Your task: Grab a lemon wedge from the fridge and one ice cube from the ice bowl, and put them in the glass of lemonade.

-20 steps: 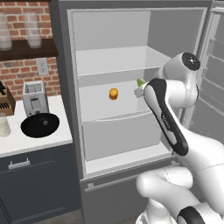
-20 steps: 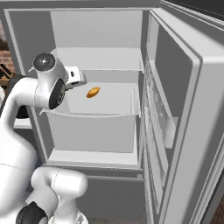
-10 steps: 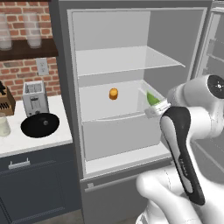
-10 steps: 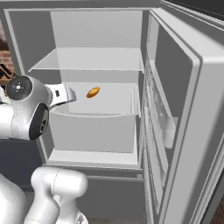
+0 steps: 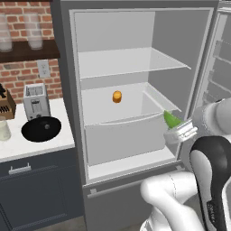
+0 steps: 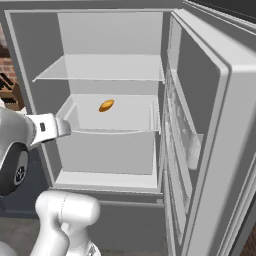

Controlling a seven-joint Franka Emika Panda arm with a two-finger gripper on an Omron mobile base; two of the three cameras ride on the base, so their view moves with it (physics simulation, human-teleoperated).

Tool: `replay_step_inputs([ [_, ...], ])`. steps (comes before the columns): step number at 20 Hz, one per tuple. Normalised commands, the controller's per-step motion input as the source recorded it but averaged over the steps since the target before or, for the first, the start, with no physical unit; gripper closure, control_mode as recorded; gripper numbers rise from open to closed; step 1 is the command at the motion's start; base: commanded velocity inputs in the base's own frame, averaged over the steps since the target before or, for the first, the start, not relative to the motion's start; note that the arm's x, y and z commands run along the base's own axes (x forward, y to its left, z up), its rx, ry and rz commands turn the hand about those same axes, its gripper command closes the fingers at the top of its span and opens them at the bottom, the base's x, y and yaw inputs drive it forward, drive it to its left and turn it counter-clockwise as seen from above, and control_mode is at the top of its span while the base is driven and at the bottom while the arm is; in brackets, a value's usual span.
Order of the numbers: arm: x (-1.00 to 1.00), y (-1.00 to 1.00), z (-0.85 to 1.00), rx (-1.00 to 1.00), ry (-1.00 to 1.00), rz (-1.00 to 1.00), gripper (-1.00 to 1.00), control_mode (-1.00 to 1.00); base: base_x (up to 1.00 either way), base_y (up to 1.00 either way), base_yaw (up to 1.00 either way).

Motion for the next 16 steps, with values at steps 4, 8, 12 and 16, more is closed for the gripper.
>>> replay_step_inputs([
  [4, -0.74, 0.4, -0.08, -0.05, 0.0, 0.0, 1.0, -1.0, 0.0, 0.0, 0.0],
  [8, -0.08, 0.21, -0.03, -0.04, 0.0, -0.02, 1.0, -1.0, 0.0, 0.0, 0.0],
  [12, 0.49, -0.24, 0.0, 0.0, 0.0, -0.01, 1.0, -1.0, 0.0, 0.0, 0.0],
  [16, 0.54, -0.54, 0.0, 0.0, 0.0, 0.0, 1.0, -1.0, 0.0, 0.0, 0.0],
])
